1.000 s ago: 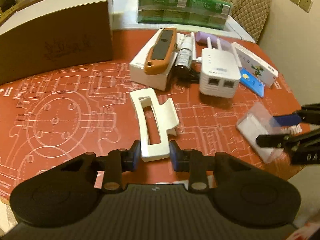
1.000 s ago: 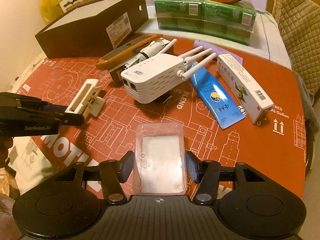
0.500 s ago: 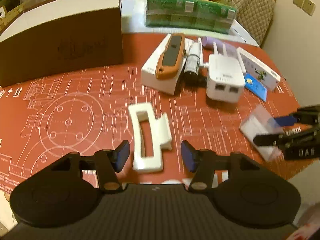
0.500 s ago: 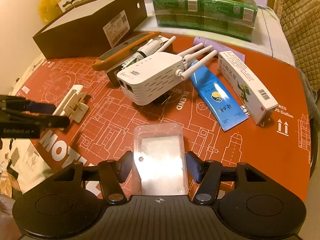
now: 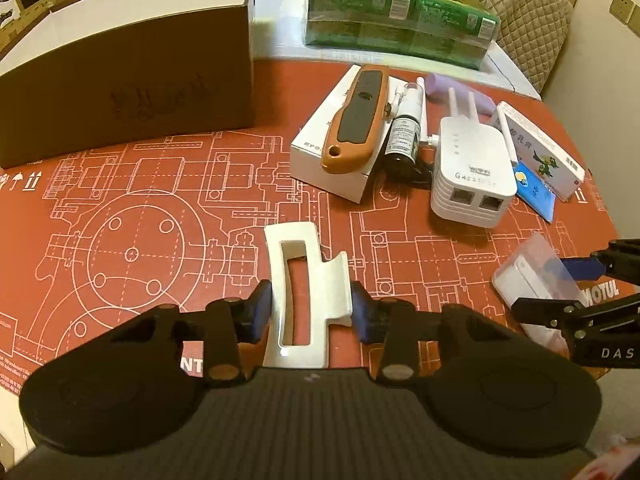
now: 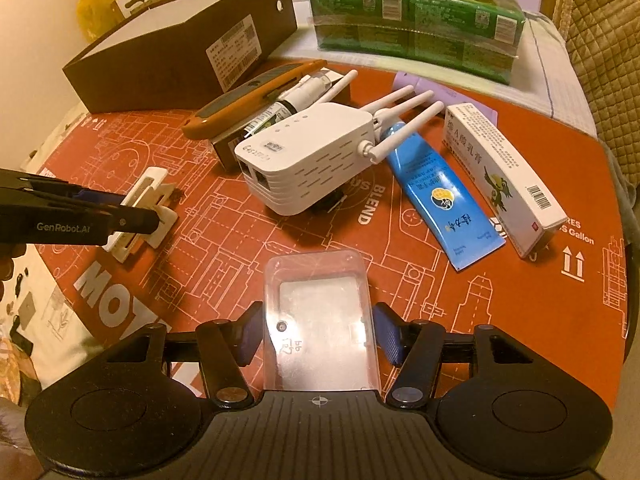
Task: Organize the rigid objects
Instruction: 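Close the right tool on the container while the left tool grasps the hair clip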
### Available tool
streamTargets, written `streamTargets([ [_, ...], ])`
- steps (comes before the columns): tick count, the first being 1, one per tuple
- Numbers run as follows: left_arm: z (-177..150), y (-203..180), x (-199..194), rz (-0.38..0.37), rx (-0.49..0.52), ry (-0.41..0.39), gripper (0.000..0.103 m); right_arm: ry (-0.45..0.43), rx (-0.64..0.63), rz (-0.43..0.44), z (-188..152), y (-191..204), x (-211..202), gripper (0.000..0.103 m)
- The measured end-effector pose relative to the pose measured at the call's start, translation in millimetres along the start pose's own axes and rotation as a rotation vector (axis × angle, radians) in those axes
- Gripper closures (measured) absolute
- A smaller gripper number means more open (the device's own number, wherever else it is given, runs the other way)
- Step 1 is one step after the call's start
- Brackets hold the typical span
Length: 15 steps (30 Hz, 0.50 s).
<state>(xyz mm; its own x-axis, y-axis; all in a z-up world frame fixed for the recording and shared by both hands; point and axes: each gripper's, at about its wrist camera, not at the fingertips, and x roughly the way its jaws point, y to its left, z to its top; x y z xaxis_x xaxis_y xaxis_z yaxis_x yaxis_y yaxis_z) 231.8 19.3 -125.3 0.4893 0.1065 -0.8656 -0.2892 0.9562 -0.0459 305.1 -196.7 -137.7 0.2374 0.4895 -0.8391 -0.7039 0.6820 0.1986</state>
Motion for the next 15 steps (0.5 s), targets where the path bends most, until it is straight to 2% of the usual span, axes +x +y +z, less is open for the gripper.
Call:
streamTargets([
  [9,-8.6,9.0,-22.8,0.01,-0.03,-0.035,0.067,-0.007,-0.004,0.057,1.4,1.0,-13.4,0.049],
  [15,-7.5,25.1,-44.8,0.004,-0.051,-0.074,0.067,-0.028,-0.009,0.115,14.8,15.4,-26.0,0.049],
])
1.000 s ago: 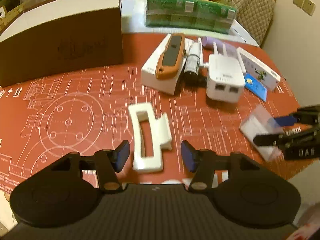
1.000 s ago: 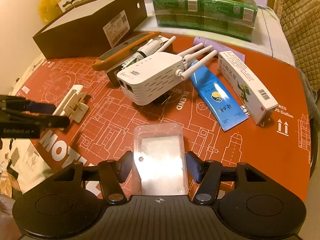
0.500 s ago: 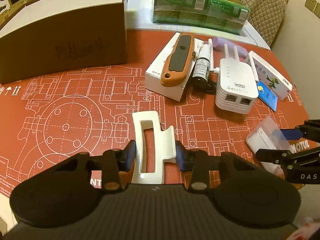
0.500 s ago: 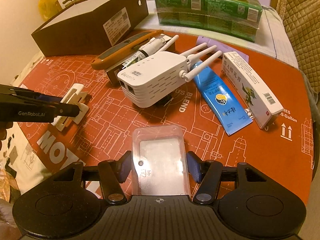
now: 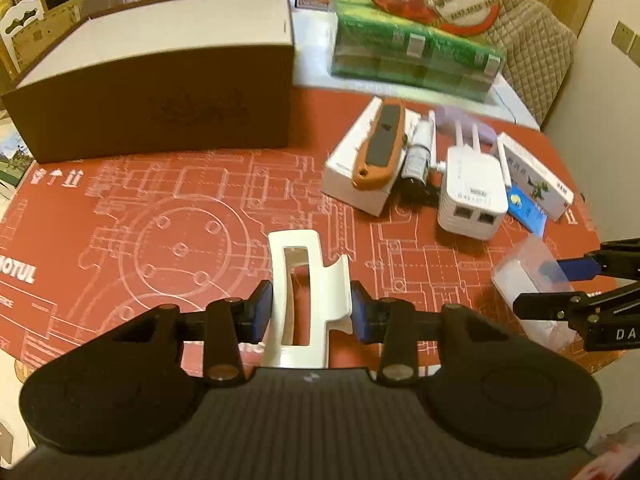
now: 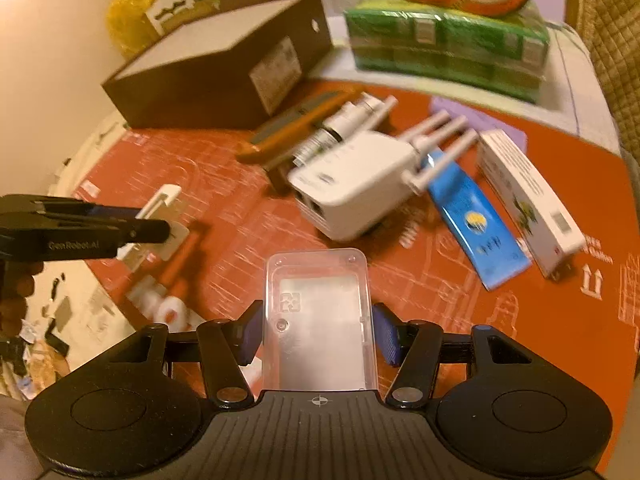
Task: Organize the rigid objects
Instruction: 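Close the right tool on the container while the left tool grasps the hair clip, then carry both items into the brown box and open both tools to release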
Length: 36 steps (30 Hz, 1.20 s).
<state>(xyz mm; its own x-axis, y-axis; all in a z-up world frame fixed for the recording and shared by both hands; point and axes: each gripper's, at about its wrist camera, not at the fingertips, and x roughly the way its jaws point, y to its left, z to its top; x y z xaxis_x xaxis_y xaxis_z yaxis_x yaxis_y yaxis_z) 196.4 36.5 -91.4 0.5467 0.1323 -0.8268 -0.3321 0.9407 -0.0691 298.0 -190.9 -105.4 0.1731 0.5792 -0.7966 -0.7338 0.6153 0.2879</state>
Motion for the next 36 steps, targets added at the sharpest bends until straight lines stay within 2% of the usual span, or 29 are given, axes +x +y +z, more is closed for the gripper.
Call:
streamTargets([
  [9,40.1,54.8,-32.4,-0.017,-0.002,-0.111,0.067,-0.106,-0.022,0.039,54.2,54.6,-1.2,0.049],
  [14,74.5,90.9,-43.5,-0.022,0.02,-0.174,0.067,-0.162,0.001,0.064,100.0,86.1,12.1,0.049],
  [21,122.9,142.4,-46.3,-0.019,0.052,-0.233,0.067,-0.245,0.017,0.052,166.3,128.1,32.8,0.049],
  [29,167.8,184.1,-22.1,-0.014,0.08,-0.237,0.067,-0.297,0.06,0.006,225.0,157.1,61.6,0.049],
  [36,199.2,209.2,16.4,-0.023,0.082,-0.192,0.067,-0.267,0.14,-0.049,263.5,159.1,105.5,0.049],
])
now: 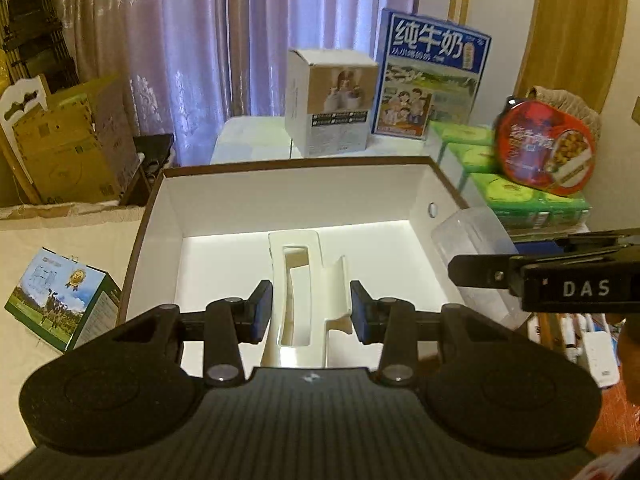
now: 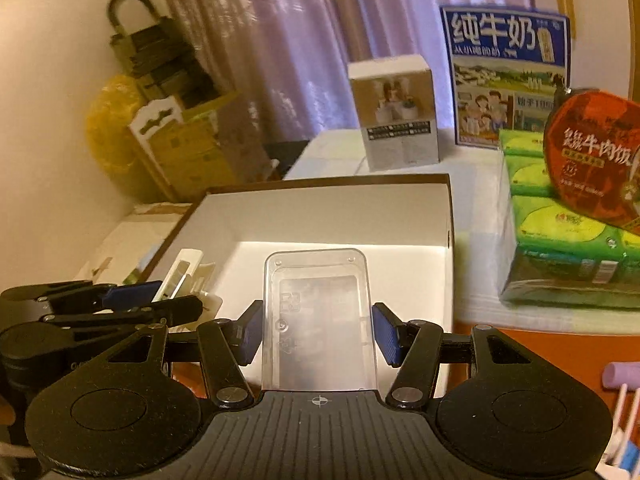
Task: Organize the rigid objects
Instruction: 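Carry both items into the brown box and open both tools to release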
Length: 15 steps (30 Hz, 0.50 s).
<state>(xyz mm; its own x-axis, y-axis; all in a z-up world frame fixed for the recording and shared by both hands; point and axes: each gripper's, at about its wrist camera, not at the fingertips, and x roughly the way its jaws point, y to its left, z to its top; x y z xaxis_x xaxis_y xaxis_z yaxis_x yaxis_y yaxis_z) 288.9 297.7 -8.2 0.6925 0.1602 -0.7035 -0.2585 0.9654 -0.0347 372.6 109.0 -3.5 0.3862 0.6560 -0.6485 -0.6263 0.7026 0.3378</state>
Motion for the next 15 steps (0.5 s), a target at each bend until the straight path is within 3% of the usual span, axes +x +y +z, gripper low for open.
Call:
streamTargets([
  [15,0.9,17.8,66.7,-0.041,-0.006,0.143,0.067,0.14,0.079,-0.105,0.0,-8.7,79.3,0.049],
])
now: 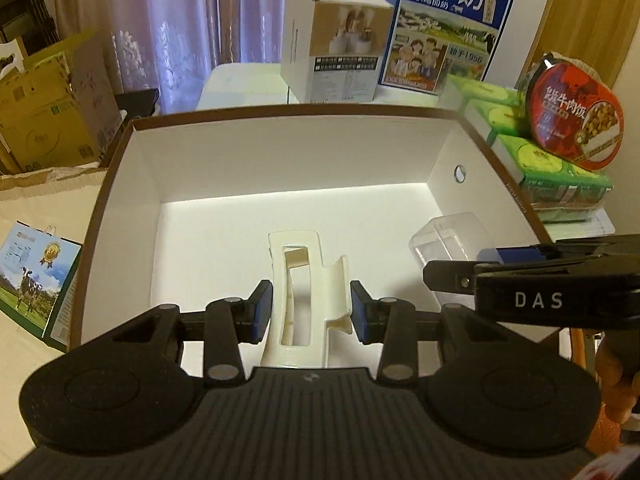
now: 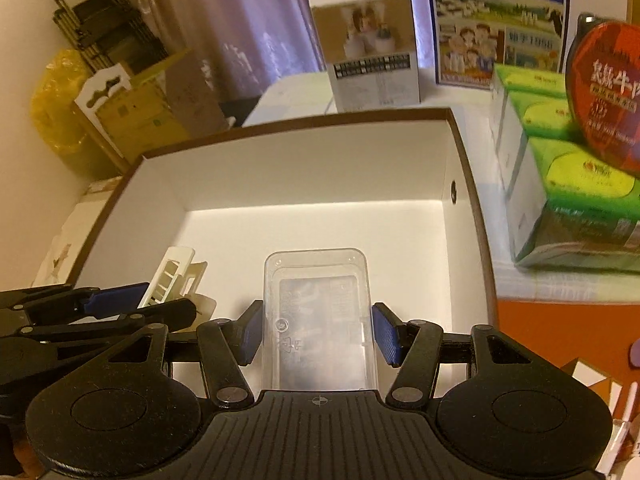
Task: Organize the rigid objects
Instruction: 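Carry both items into the brown box and open both tools to release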
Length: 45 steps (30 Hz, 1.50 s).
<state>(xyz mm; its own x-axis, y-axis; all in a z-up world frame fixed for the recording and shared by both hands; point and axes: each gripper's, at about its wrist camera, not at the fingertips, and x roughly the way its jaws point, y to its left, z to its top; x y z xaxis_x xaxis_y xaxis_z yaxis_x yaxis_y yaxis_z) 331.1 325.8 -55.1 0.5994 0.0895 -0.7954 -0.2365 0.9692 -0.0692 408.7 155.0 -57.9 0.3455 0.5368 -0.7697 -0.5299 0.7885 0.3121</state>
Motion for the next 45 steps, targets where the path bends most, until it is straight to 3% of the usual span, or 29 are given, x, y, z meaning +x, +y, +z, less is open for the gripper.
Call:
streamTargets([
  [6,6.0,3.9,10.1,-0.007,0.004,0.014,0.068,-0.005,0.019,-0.002,4.5,-2.0,9.1,0.049],
  [8,7.9,4.5,12.6,0.001,0.009,0.014,0.064,-0.012,0.036,0.001,5.3,-4.0,11.6,0.049],
  [11,8.3,7.3,15.1,0.004,0.013,0.021,0.059,0.02,0.039,-0.037,4.8,-4.7,17.1,0.044],
  [19,5.1,11.6,12.3,0.008,0.011,0.029,0.059,0.035,0.008,-0.027,-3.3,-1.0,11.6,0.038],
  [45,-13.0,1.7,-56.8,-0.032,0.002,-0.067,0.059,-0.083,0.021,0.043,-27.6,5.4,-53.6,0.037],
])
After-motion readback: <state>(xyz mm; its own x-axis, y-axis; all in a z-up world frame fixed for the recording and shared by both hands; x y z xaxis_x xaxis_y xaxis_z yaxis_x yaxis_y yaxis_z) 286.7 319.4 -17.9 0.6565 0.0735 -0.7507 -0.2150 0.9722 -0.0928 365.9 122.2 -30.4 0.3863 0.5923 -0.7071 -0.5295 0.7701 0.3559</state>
